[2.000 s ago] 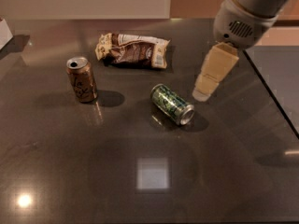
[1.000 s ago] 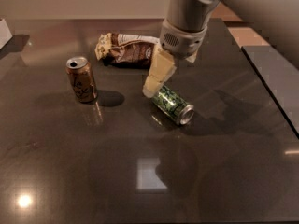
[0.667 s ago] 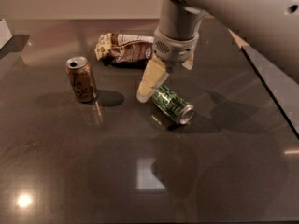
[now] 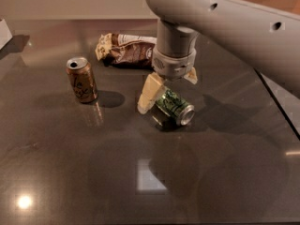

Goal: Place green can upright

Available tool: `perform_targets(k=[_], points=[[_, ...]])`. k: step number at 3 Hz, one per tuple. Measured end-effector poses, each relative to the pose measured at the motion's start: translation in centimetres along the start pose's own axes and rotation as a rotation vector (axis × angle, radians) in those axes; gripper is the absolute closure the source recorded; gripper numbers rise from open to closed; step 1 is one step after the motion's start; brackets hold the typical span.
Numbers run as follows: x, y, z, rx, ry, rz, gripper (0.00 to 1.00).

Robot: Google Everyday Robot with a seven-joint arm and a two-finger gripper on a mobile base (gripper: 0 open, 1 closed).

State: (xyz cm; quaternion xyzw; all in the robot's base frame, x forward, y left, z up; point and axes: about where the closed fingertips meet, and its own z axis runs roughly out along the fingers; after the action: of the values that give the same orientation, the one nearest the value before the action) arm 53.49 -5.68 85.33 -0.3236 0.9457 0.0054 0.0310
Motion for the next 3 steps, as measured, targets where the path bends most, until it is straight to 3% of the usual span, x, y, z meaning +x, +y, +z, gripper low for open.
perform_targets(k=[1, 3], points=[[0.3, 0.1, 0.41, 0.004, 0.009, 0.019, 0.18], [0.34, -0.07, -0.42, -0.012, -0.029, 0.004, 0.66]])
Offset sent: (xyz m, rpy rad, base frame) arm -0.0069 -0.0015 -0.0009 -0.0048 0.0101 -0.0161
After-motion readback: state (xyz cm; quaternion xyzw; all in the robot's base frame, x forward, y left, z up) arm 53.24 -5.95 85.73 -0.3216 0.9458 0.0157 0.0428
